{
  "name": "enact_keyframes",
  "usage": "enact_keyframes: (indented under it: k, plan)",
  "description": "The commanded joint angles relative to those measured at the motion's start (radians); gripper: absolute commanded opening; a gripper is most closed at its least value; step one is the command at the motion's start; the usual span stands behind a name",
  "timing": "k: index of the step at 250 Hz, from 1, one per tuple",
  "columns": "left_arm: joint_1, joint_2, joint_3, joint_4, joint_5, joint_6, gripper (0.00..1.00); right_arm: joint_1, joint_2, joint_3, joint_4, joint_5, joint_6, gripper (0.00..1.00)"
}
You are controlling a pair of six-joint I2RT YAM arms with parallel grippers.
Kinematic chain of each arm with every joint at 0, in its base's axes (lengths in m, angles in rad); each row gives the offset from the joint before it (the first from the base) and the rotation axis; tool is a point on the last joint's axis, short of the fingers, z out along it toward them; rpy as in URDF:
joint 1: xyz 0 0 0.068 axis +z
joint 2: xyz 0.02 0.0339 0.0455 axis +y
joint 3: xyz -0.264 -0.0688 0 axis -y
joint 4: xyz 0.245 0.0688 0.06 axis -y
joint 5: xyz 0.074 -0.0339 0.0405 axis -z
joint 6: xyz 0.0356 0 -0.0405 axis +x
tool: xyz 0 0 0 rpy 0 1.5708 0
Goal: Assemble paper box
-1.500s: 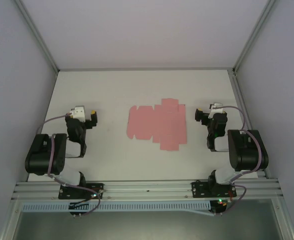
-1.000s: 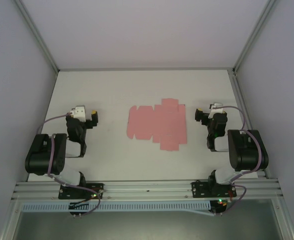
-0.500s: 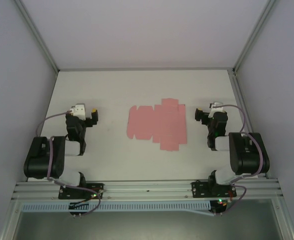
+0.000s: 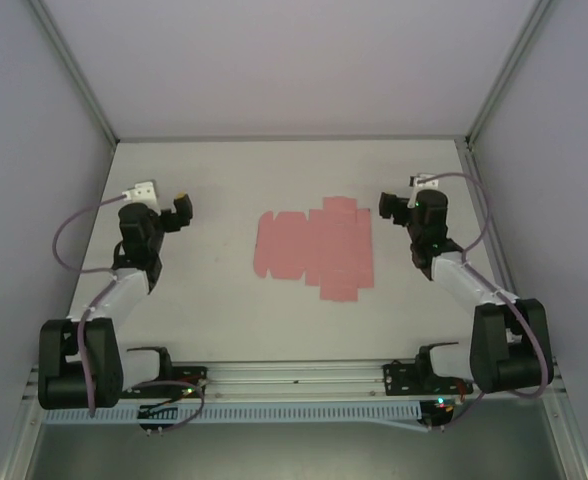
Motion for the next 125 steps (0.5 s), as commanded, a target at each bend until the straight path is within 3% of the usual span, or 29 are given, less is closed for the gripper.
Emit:
enact_keyframes:
  k: [1,54,125]
  plan:
    - [-0.033,-0.020,0.050,-0.302,0.134,-0.152,1.00,0.075,0.037,0.098,-0.375,0.006,0.170,0.86]
    - [-0.115,0.103,0.138,-0.411,0.340,-0.234,1.00,0.178,0.224,0.194,-0.457,-0.156,0.301,0.62]
    - [-0.234,0.275,0.210,-0.406,0.493,-0.235,1.00,0.174,0.426,0.225,-0.458,-0.119,0.361,0.38]
